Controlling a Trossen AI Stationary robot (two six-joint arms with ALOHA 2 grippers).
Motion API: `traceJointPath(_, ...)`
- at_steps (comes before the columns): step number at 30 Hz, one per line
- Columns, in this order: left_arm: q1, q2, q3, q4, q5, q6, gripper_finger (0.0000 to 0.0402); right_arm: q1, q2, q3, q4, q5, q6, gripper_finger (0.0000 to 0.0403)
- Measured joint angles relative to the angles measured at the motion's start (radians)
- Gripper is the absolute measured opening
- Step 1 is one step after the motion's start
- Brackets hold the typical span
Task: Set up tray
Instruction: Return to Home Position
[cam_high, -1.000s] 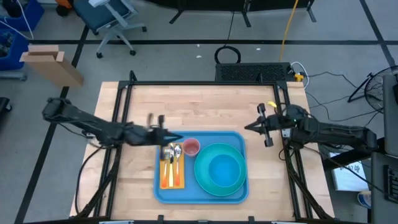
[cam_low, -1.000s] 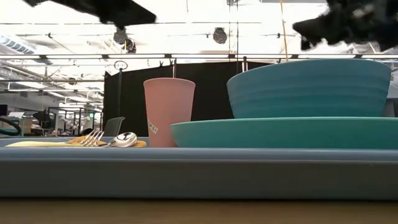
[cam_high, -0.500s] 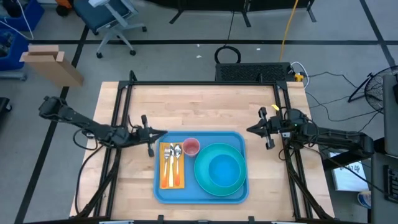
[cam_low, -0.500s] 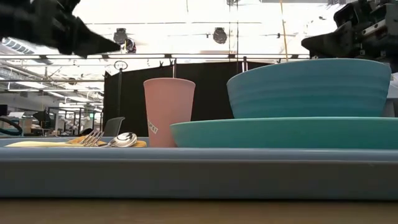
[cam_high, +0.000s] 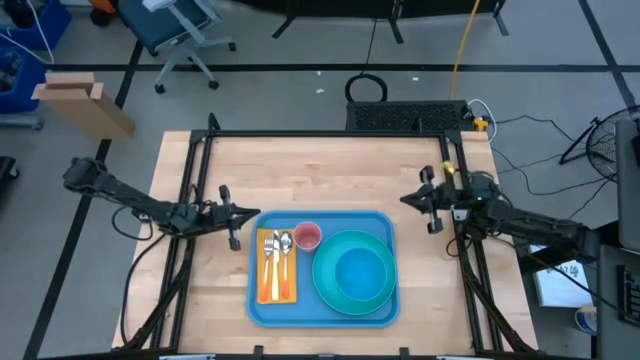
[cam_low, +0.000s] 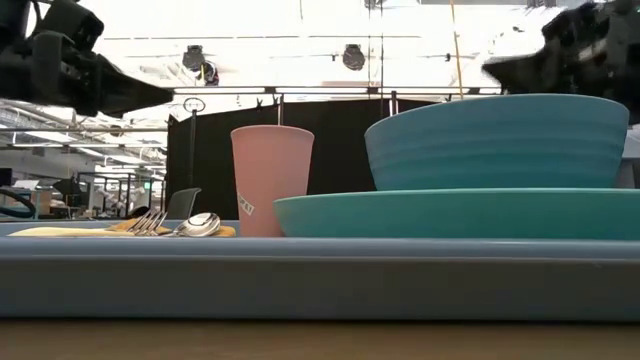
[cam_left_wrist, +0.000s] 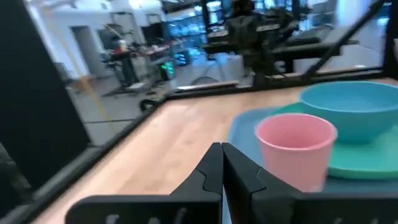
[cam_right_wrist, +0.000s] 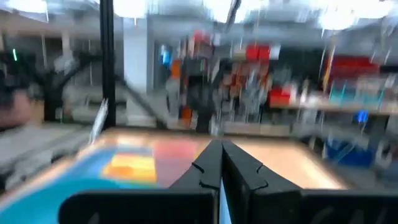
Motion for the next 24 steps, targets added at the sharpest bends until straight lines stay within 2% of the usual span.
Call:
traceJointPath(2, -0.022, -0.028, 0.000, -0.032, -0.042, 0.017, 0.0000, -0.026, -0.017, -0.008, 0.015, -0.008, 0.009, 0.0000)
traceJointPath(6, -0.007, -0.092, 0.000, -0.055, -0.016, 0.071, 0.0000, -0.070, -0.018, -0.009, 0.010, -0.044, 0.013, 0.0000)
traceJointPath(8, 0.033, -0.128, 0.000, -0.053, 0.053, 0.106, 0.0000, -0.088, -0.021, -0.009, 0.046, -0.107, 0.018, 0.0000)
traceJointPath(11, 0.117, -0.182, 0.000, -0.075, 0.181, 0.128, 0.0000, -0.119, -0.018, -0.010, 0.075, -0.133, 0.037, 0.0000)
traceJointPath(14, 0.175, -0.242, 0.000, -0.141, 0.224, 0.104, 0.0000, -0.157, -0.020, -0.011, 0.108, -0.143, 0.074, 0.0000)
traceJointPath(18, 0.169, -0.317, 0.000, -0.294, 0.168, 0.047, 0.0000, -0.197, -0.033, -0.011, 0.089, -0.211, 0.114, 0.0000)
traceJointPath(24, 0.101, -0.400, 0.000, -0.408, 0.062, 0.036, 0.0000, -0.214, -0.040, -0.012, 0.020, -0.217, 0.080, 0.0000)
